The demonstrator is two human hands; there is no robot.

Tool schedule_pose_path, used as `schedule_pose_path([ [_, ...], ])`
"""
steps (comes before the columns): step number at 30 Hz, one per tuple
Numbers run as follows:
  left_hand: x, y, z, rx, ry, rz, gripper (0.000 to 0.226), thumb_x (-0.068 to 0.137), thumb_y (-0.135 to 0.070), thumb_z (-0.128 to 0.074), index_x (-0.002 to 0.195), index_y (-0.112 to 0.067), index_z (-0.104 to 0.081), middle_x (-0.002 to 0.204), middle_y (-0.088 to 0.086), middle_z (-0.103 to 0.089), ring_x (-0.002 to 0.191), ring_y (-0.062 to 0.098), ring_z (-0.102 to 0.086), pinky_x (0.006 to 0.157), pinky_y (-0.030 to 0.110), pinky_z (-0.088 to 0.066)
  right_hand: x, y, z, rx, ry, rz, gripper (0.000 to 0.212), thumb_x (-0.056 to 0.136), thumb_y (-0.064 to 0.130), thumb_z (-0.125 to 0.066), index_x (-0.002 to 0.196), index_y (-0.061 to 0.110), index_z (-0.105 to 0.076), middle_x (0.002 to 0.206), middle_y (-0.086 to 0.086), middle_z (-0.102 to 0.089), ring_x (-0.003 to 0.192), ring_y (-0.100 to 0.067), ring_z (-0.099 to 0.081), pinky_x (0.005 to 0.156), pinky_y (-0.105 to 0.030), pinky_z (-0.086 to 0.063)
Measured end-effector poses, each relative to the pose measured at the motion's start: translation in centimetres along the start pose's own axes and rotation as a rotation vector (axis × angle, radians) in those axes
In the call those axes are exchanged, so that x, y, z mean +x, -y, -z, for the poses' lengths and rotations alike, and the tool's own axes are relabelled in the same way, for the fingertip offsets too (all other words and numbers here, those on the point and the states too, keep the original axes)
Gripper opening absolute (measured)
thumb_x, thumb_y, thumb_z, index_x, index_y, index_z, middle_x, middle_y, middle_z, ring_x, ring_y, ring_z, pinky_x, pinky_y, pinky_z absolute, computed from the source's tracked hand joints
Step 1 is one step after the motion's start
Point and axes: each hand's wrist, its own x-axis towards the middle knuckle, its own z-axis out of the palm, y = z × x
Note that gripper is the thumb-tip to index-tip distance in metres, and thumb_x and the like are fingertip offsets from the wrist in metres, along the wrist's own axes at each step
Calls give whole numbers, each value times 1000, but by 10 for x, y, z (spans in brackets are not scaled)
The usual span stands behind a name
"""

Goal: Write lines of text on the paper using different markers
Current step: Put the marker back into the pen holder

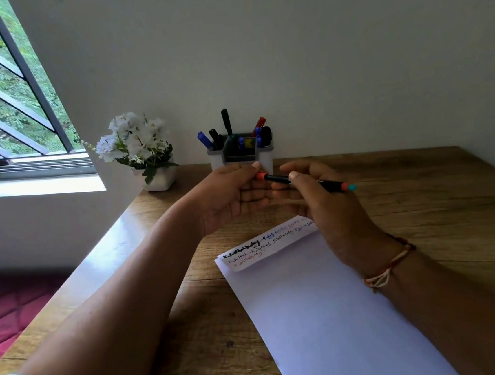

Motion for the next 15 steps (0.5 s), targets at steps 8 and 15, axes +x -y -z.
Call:
schedule_pose_path([
  [8,0,0,0,35,2,-38,24,91,-34,-66,85,-14,-78,95,16,-75,87,21,-75,66,26,-58,-1,-2,3,-250,20,151,15,95,14,-65,110,12,-68,104,-3,-72,97,-15,-71,84,-34,-61],
  [15,2,2,0,-65,-10,-98,20,85,-26,-69,98,-11,-68,93,10,-74,81,13,-72,65,22,-57,2,0,6,130,-4,-33,18,100,17,-58,107,17,-75,92,-7,-77,87,-14,-74,73,-25,-59],
])
